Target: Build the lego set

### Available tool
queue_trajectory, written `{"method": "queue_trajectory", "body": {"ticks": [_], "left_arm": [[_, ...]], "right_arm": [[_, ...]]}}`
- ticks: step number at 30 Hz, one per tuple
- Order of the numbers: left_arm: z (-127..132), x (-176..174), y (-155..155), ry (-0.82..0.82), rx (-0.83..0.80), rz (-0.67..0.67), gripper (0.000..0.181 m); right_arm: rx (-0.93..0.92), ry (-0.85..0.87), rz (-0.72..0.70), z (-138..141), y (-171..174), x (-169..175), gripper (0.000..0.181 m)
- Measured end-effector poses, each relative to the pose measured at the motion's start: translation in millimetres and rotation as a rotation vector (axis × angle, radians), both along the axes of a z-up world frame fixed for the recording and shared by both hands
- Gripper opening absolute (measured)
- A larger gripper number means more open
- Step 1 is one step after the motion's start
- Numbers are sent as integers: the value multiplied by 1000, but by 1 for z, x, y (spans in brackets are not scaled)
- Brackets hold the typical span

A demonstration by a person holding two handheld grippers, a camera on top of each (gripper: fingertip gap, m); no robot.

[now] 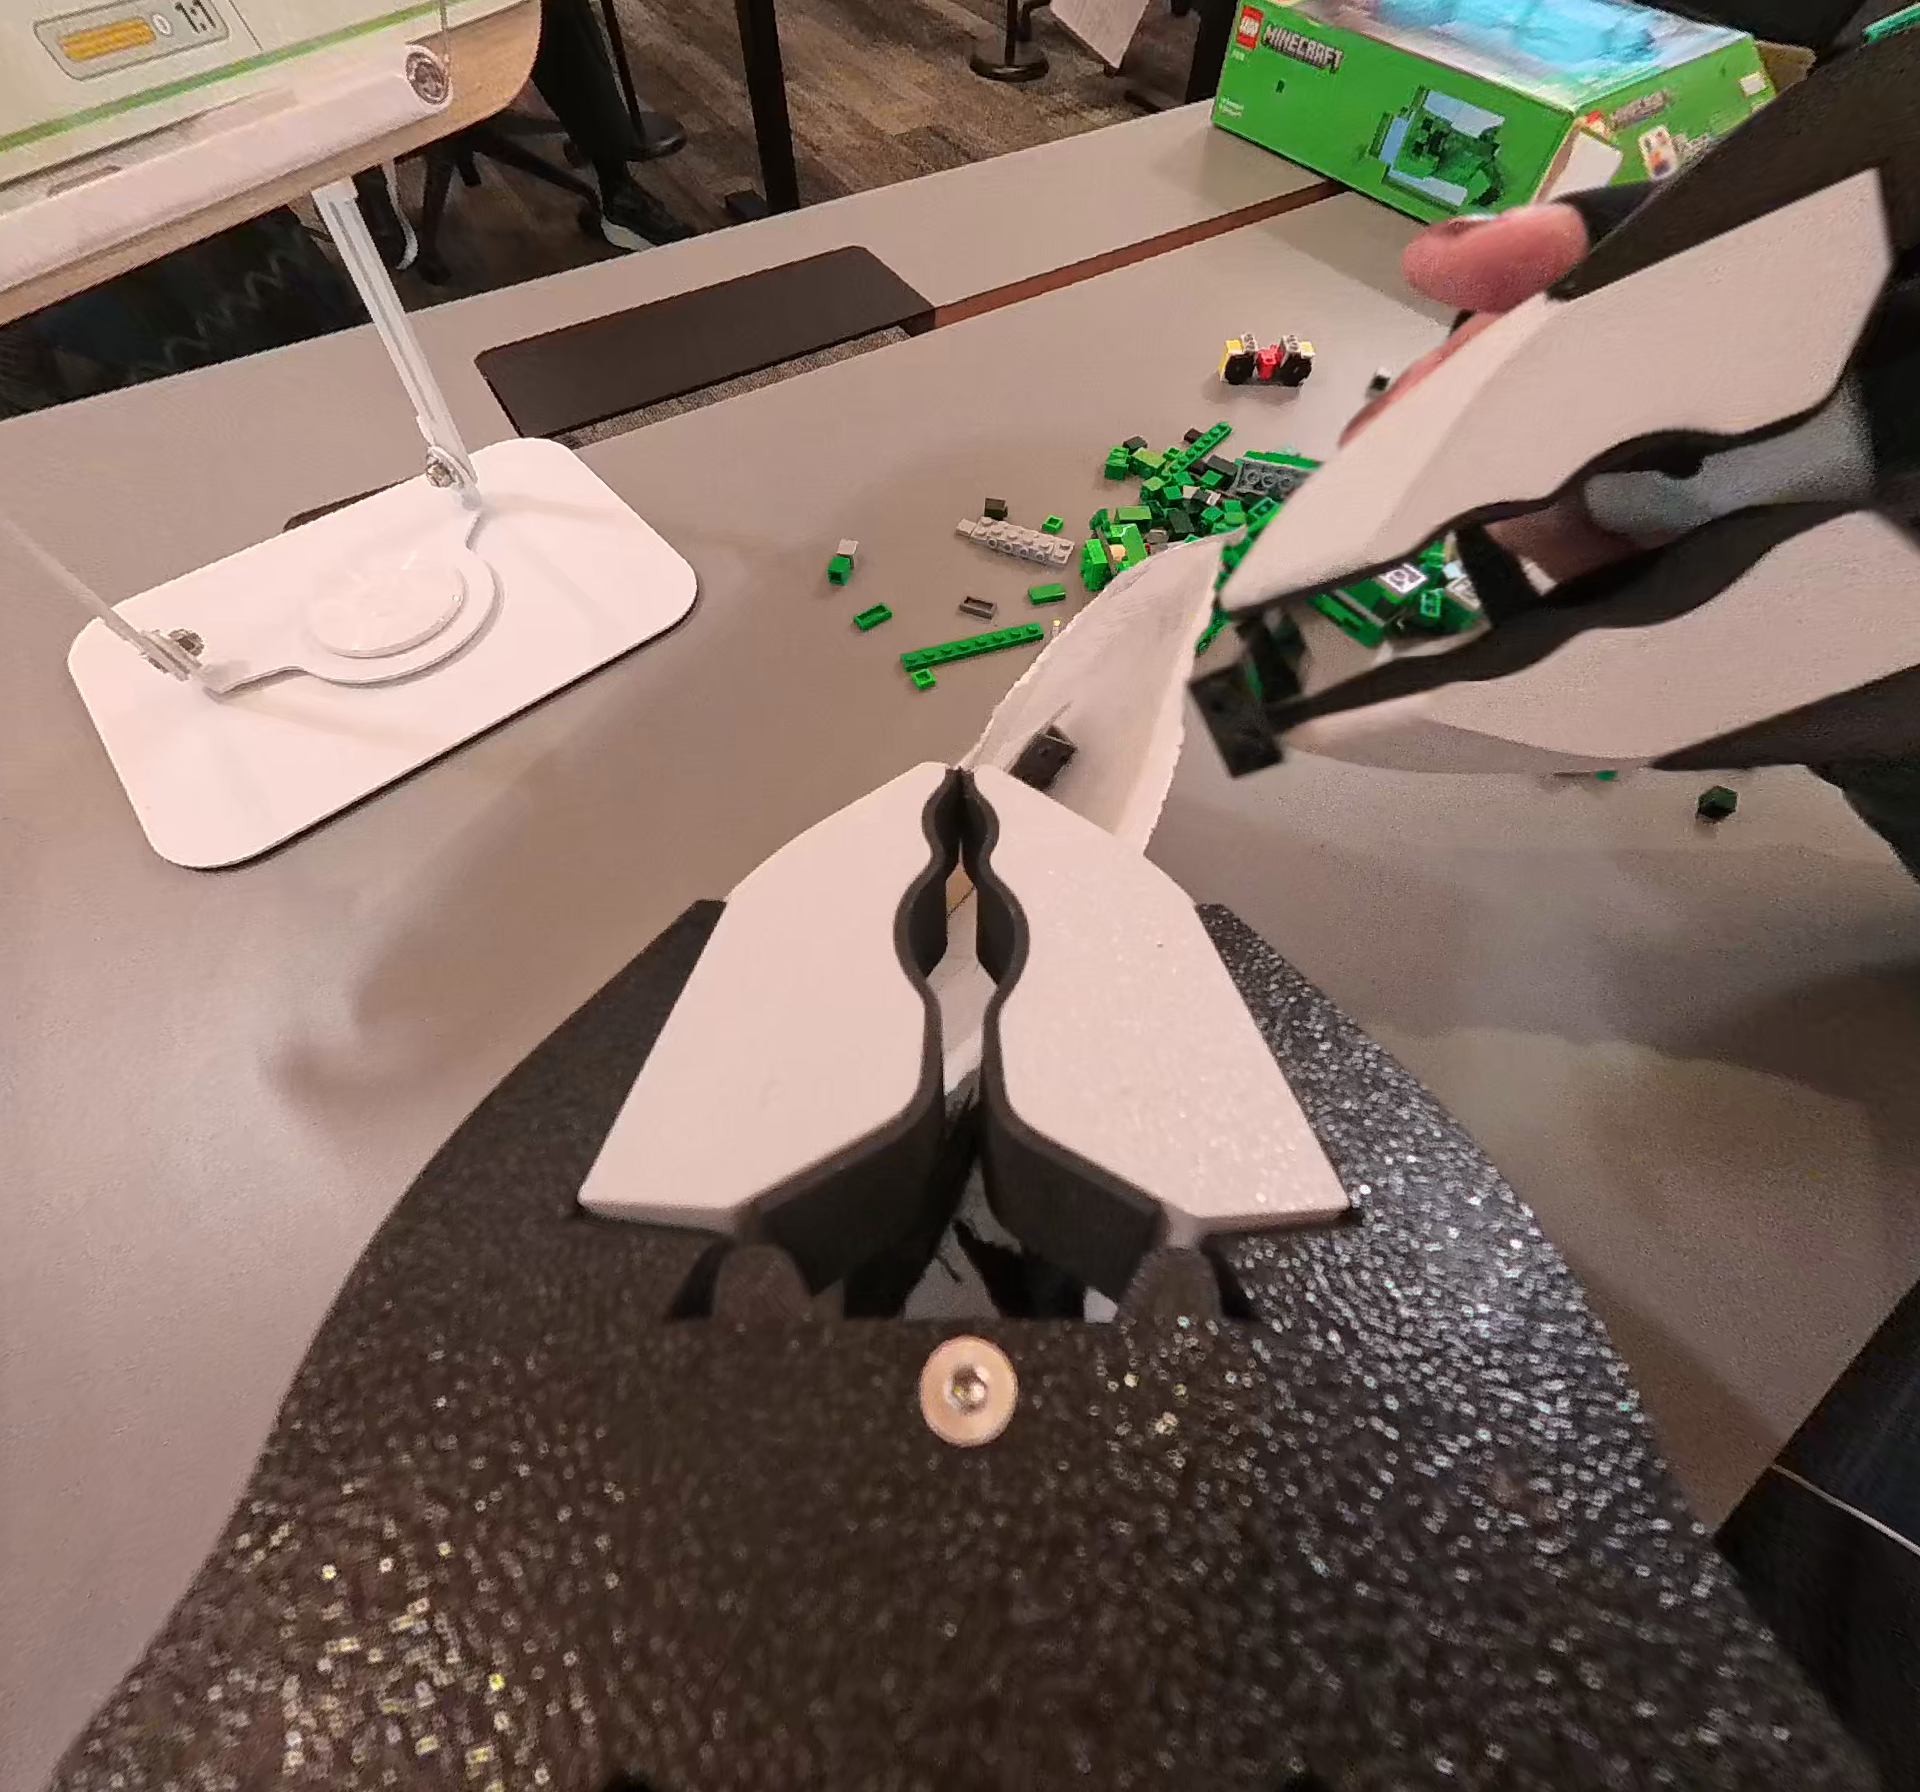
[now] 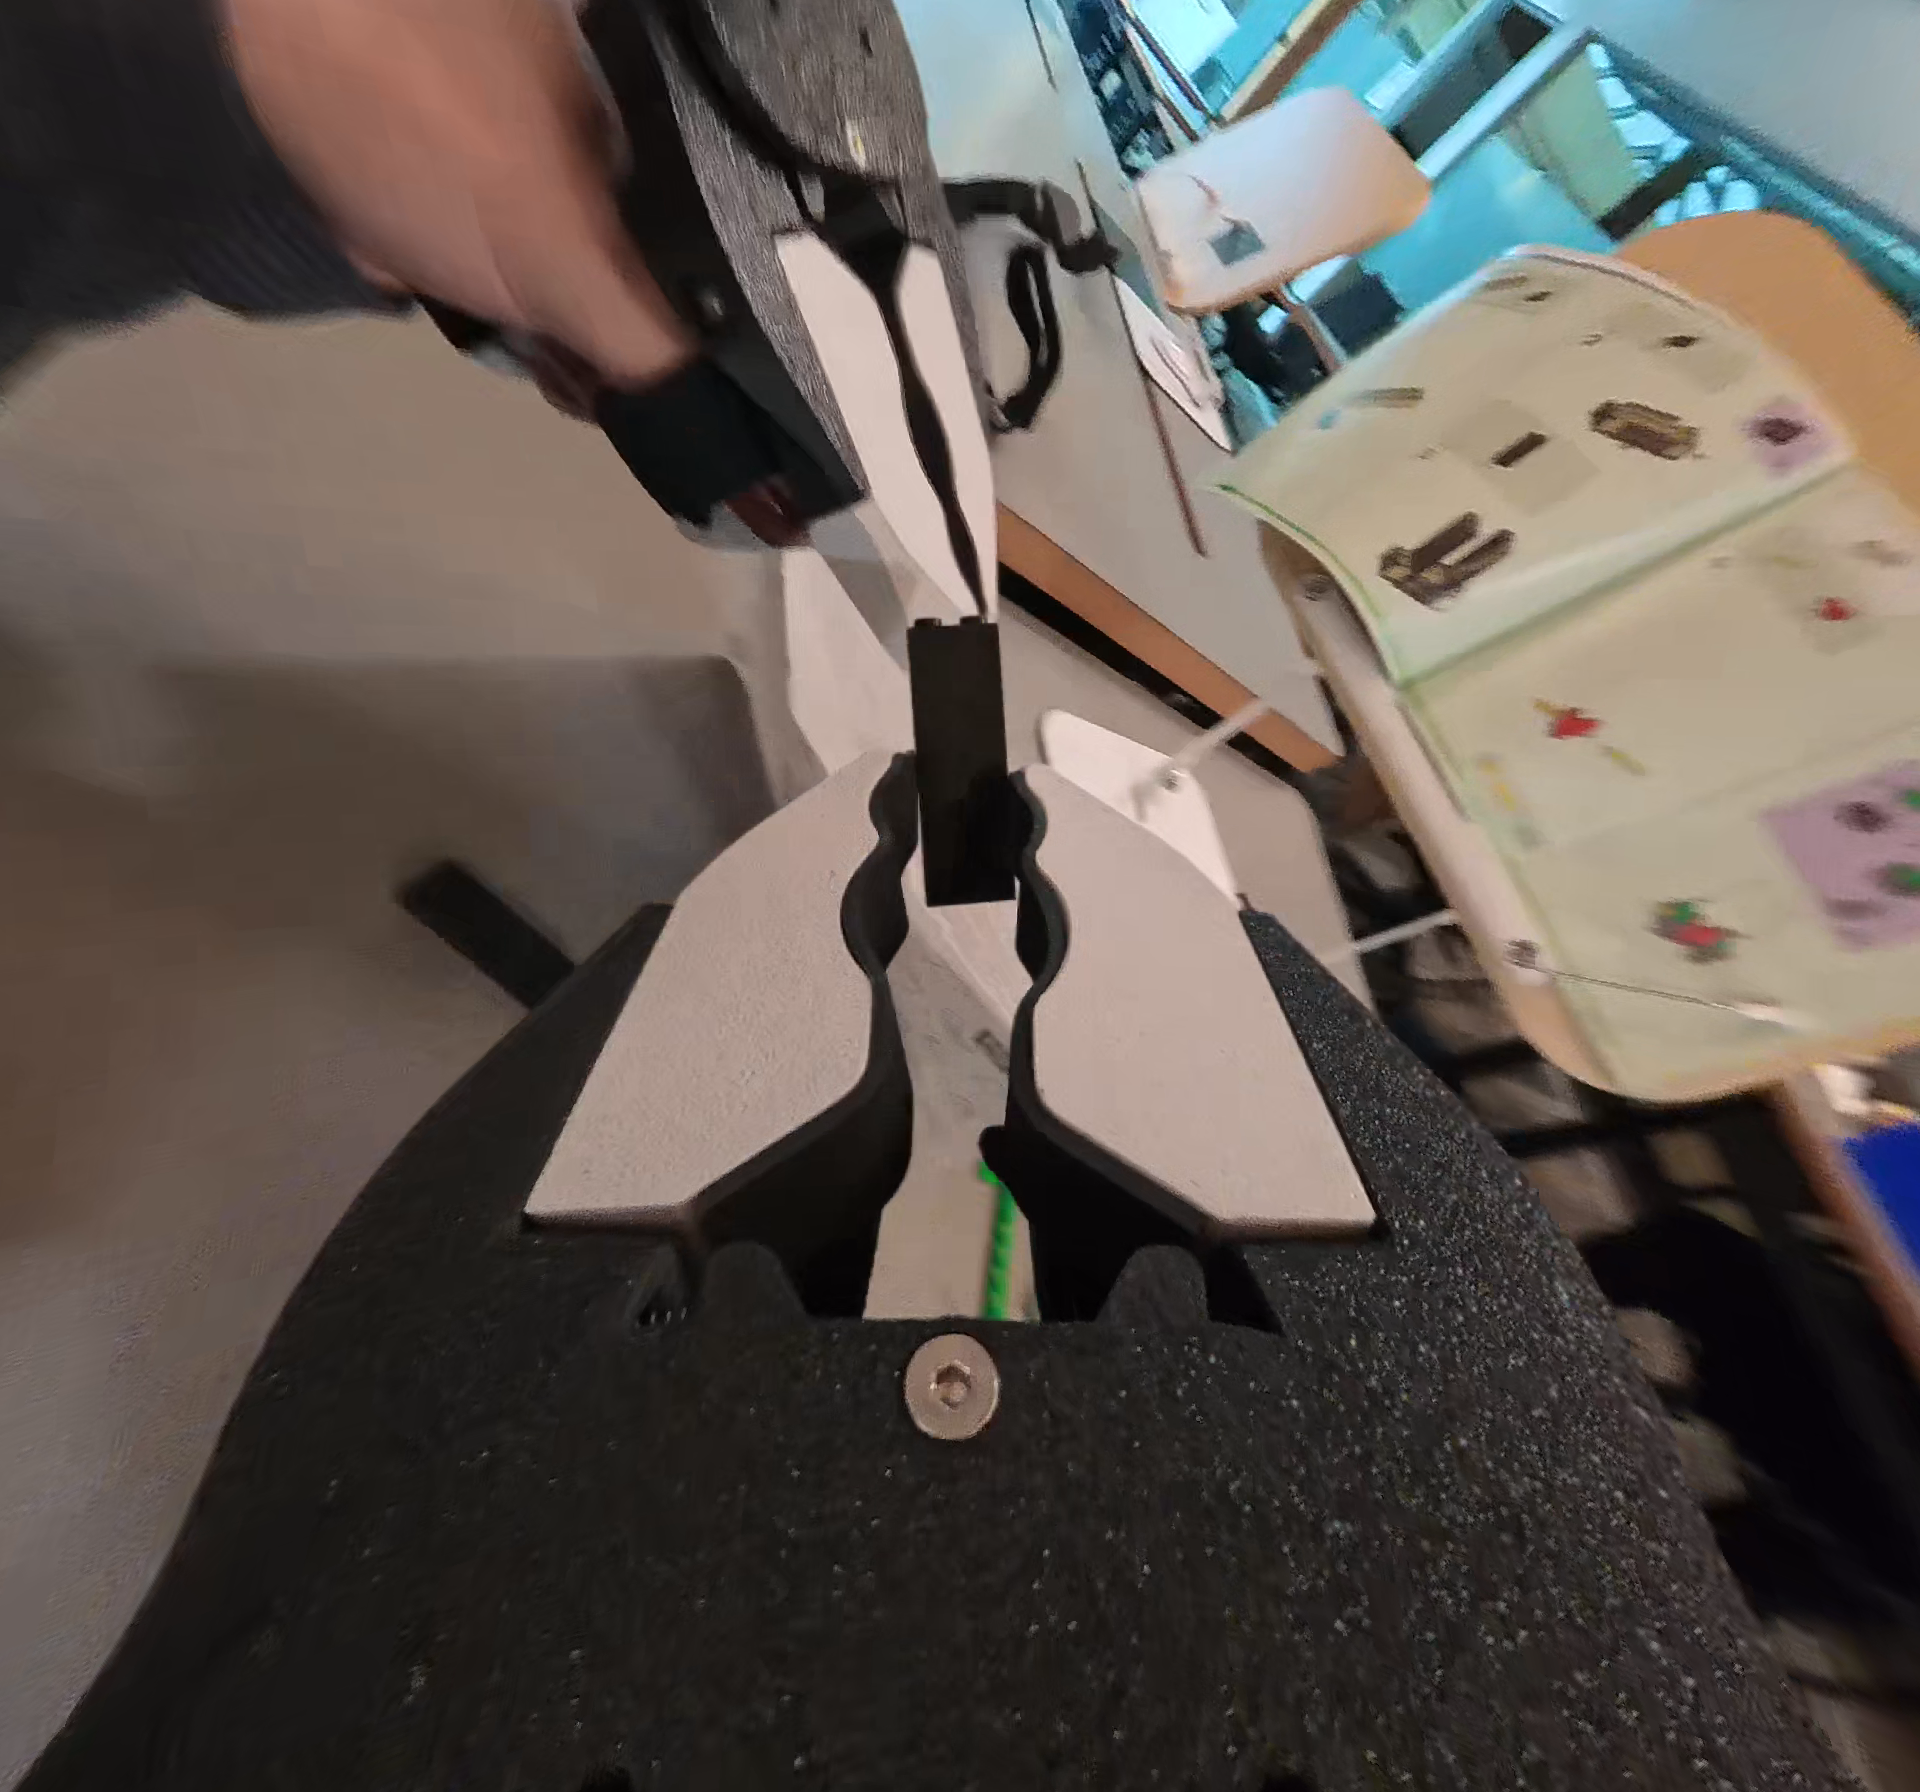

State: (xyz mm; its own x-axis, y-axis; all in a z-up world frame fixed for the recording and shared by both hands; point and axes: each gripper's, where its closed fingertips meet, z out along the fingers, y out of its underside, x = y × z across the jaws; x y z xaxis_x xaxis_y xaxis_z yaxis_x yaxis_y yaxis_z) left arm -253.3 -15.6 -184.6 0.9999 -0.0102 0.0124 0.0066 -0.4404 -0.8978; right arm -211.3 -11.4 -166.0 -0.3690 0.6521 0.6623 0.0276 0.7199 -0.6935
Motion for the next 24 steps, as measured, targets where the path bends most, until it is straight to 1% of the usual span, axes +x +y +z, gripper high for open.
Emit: {"method": "queue_trajectory", "body": {"ticks": [3, 7, 9, 10, 12, 14, 16, 18, 19, 20, 21, 23, 24], "left_arm": [[1, 1, 0, -8, 5, -3, 0], [3, 2, -1, -19, 13, -5, 0], [1, 0, -1, -9, 2, 7, 0], [2, 0, -1, -15, 7, 6, 0], [4, 1, -1, -26, 17, 4, 0], [4, 1, -2, -29, 18, 5, 0], [4, 0, -2, -31, 18, 13, 0], [5, -2, -2, -31, 22, 23, 0], [5, -3, -2, -31, 23, 28, 0], [5, -4, -2, -31, 25, 32, 0], [5, -5, -2, -32, 26, 35, 0], [4, -7, -3, -31, 24, 42, 0], [3, -7, -3, -31, 22, 42, 0]], "right_arm": [[232, 42, -60, -6, 8, -5, 17], [671, 103, -117, -16, 19, -13, 17], [811, 103, -120, -21, 20, -17, 17], [843, 102, -114, -23, 19, -19, 17], [862, 105, -126, -22, 19, -22, 19], [860, 88, -134, -23, 21, -23, 25], [832, 80, -140, -22, 21, -21, 32], [786, 83, -152, -14, 19, -12, 38], [742, 86, -135, -11, 14, -6, 40], [693, 80, -94, -12, 7, 2, 39], [645, 59, -29, -17, -1, 10, 34], [517, -70, 170, -46, -27, 28, 17], [440, -153, 261, -62, -40, 35, 14]]}}
